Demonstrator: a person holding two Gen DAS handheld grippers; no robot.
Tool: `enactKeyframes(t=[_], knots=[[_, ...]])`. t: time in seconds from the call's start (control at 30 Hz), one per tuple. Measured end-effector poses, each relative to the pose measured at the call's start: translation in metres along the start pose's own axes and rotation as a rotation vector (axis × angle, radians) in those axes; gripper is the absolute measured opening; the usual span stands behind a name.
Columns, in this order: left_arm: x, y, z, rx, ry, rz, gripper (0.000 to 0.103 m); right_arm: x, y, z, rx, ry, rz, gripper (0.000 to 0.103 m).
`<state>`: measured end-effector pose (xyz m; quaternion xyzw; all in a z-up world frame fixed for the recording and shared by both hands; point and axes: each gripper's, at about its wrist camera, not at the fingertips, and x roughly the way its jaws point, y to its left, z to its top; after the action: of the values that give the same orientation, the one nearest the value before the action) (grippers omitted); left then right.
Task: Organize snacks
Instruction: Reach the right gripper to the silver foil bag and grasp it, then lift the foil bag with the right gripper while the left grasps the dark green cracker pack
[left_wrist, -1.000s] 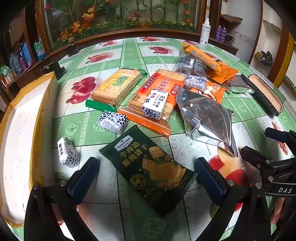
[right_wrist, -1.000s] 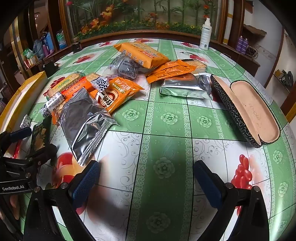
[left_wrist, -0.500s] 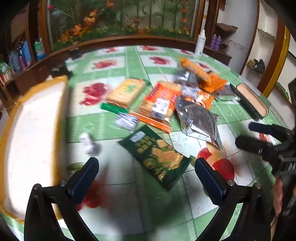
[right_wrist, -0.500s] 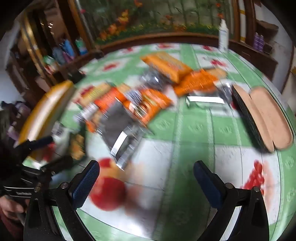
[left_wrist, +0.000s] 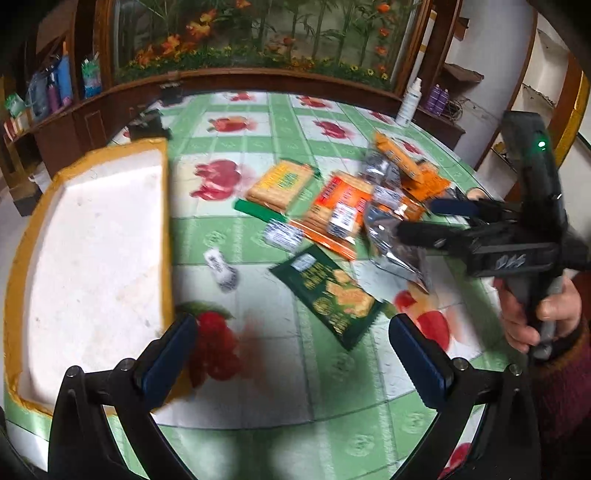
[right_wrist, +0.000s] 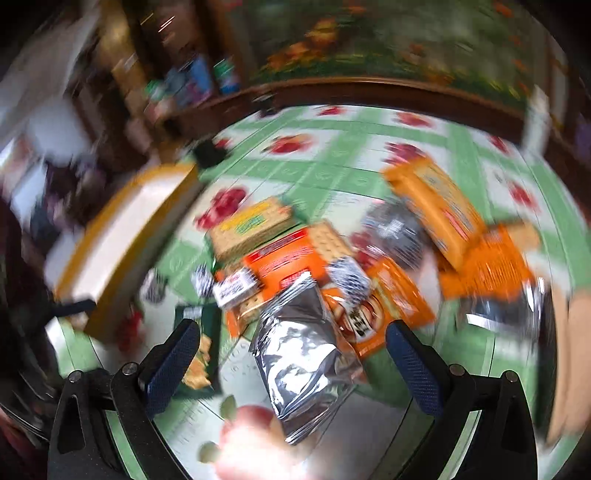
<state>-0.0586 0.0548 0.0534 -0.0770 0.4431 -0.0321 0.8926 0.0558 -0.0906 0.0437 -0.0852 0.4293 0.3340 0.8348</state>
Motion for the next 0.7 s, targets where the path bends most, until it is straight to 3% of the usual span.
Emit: enactKeyframes(t=[0.27,0.3,0.33,0.37,0.5,0.6,0.7], knots=[[0.007,-0.016,0.002,-0.012,0.039,-0.005,0.103,0.038,0.01,-0.03,-0.225,0.097,-0.16,0.102],[0.012,-0.019,0.001,-0.016,0.051,-0.001,0.103,0.036,0.01,-0.032,-0.224,0.062,-0.153,0.099],[0.014,-0.021,0.001,-0.017,0.058,0.001,0.103,0.034,0.008,-0.032,-0.213,0.052,-0.138,0.079],[0.017,-0.024,0.001,-0.018,0.065,0.006,0.103,0.031,0.006,-0.032,-0.186,0.051,-0.112,0.069],[0.026,-0.032,0.003,-0.02,0.074,0.045,0.103,0.022,-0.006,-0.03,-0.115,0.036,-0.091,0.065],[0.037,-0.034,0.008,-0.04,0.091,0.083,0.102,0.002,-0.017,-0.024,-0.027,-0.03,-0.038,0.065],[0.052,-0.034,0.013,-0.065,0.115,0.122,0.092,-0.01,-0.031,-0.019,0.058,-0.075,-0.016,0.065]])
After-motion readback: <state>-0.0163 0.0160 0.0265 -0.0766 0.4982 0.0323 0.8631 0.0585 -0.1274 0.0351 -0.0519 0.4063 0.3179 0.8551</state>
